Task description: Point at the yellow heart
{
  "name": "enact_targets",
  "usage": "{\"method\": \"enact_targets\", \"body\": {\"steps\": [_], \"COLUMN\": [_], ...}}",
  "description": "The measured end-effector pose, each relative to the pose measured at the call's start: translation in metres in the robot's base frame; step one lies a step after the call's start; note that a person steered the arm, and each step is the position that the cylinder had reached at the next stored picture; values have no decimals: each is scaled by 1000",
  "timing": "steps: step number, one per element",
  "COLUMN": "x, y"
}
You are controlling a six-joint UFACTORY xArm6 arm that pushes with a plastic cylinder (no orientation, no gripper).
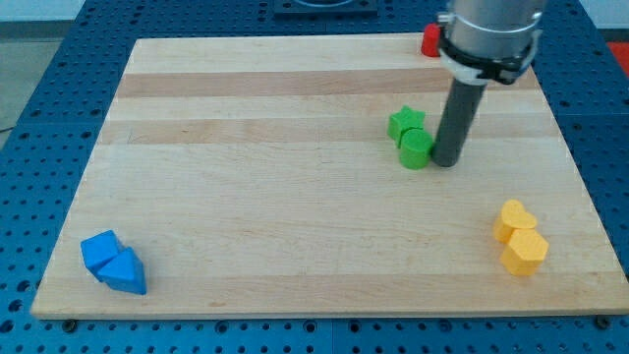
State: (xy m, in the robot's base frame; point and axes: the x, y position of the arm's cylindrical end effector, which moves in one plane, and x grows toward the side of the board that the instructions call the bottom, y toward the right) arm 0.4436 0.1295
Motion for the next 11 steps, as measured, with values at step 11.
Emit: {"method": "enact_targets", "body": {"steps": [11], "x": [62], "y": [87]}}
